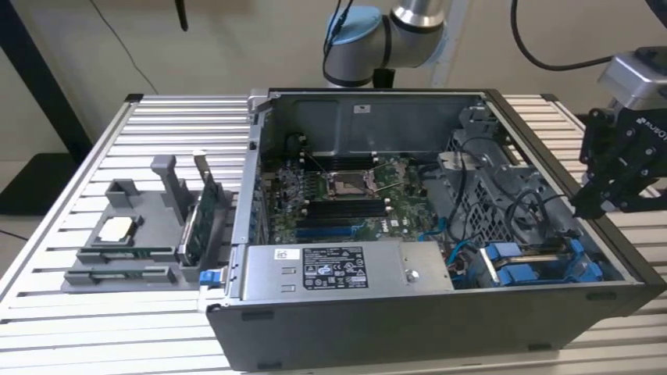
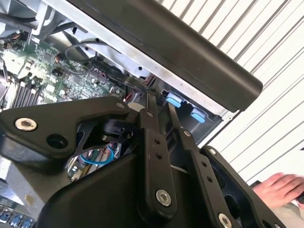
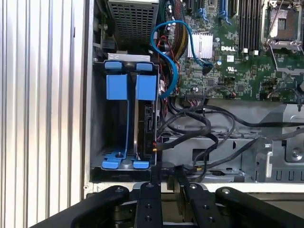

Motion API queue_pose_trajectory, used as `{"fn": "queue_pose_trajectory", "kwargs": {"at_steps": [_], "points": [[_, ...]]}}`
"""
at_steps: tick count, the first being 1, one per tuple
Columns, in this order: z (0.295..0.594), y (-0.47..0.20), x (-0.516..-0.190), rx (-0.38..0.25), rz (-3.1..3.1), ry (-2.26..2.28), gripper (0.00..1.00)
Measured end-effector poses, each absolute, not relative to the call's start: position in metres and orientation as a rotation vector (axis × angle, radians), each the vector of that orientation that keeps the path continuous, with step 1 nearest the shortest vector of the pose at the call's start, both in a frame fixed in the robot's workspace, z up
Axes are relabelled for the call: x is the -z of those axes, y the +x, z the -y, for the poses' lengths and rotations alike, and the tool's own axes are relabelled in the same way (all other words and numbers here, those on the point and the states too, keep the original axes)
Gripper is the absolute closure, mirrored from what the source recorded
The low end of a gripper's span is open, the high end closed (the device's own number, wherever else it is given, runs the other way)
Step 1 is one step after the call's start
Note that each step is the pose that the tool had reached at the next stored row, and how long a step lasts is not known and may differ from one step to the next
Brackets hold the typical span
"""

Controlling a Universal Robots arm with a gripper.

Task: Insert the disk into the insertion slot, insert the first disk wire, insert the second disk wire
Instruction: 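Insert the second disk wire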

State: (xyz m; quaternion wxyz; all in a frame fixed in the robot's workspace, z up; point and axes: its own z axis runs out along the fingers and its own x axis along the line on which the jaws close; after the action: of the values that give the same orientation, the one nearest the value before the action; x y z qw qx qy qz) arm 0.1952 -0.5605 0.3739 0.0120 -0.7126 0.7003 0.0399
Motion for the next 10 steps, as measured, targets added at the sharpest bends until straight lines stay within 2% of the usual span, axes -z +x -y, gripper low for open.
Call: {"fn": "queue_pose_trajectory", "kwargs": {"at_steps": [10], "points": [[0.5601,0.196,-0.3724,-0.13,-2.186,-2.216,0.74]]}}
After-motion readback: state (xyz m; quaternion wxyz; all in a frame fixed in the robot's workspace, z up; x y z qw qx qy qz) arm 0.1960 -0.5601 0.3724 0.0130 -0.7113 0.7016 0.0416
